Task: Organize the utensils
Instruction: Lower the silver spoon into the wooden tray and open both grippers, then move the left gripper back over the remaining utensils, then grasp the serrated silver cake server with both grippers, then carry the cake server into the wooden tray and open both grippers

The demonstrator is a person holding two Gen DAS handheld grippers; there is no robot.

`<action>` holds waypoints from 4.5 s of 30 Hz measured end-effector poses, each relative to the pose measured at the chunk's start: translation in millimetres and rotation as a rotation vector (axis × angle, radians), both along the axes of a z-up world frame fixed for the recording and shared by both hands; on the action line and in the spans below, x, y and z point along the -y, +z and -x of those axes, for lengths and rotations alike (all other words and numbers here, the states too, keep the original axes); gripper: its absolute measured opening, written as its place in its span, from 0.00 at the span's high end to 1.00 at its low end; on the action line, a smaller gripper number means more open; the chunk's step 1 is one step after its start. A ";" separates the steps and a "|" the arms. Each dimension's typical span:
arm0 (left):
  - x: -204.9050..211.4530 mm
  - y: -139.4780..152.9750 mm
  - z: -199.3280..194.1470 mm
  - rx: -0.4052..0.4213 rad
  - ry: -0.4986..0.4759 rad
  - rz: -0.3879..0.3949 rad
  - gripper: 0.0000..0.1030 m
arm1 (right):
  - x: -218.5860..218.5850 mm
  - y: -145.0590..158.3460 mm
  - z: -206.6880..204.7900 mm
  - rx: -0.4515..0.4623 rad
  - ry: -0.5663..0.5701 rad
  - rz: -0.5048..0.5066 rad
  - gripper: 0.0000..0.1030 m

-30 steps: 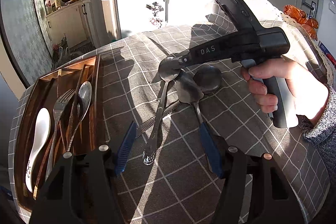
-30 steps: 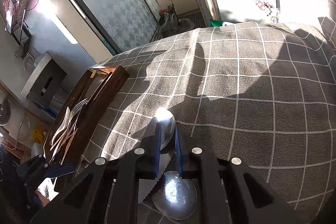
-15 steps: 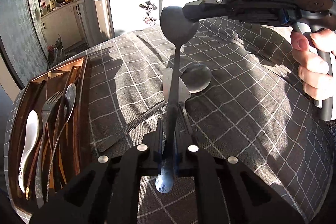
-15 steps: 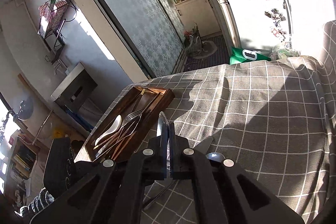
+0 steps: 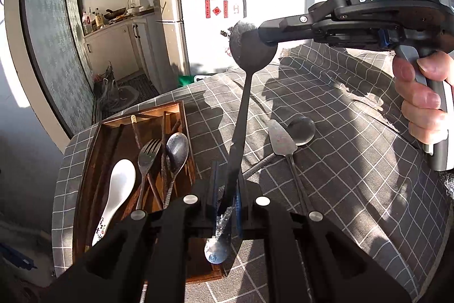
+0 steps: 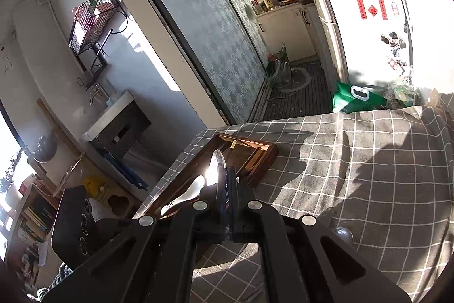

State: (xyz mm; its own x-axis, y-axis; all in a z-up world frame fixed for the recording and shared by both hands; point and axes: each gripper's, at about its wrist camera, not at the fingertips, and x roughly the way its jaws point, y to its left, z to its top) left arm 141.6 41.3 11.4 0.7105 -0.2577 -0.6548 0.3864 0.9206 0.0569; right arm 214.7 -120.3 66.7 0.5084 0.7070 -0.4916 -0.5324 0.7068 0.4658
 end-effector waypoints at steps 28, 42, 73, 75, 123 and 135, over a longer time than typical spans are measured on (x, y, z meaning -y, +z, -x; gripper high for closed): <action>-78.1 -49.0 -14.8 -0.074 0.186 -0.035 0.37 | -96.8 -101.9 -50.5 -0.210 0.063 0.076 0.78; -43.6 -3.7 19.7 0.024 0.113 0.026 0.20 | 44.9 -50.8 -15.7 -0.108 -0.116 0.073 0.16; 85.7 -75.8 -4.2 -0.210 -0.104 0.012 0.39 | 58.7 -136.5 -20.2 -0.445 -0.100 -0.070 0.51; 88.1 -76.4 -4.0 -0.203 -0.099 -0.011 0.40 | 59.2 -136.9 -21.5 -0.457 -0.103 -0.092 0.52; 87.9 -61.5 5.5 -0.144 -0.140 -0.008 0.87 | 63.8 -98.0 4.2 -0.334 -0.167 -0.175 1.00; 49.7 -20.0 16.8 -0.062 -0.093 0.004 0.90 | 38.3 -60.3 7.4 -0.275 -0.119 -0.219 0.99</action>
State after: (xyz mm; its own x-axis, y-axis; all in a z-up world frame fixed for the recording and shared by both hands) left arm 124.8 -8.4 -8.6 0.6415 -0.3233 -0.6957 0.4731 0.8806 0.0271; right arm 207.3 -158.6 6.4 0.4630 0.7547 -0.4648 -0.2864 0.6236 0.7274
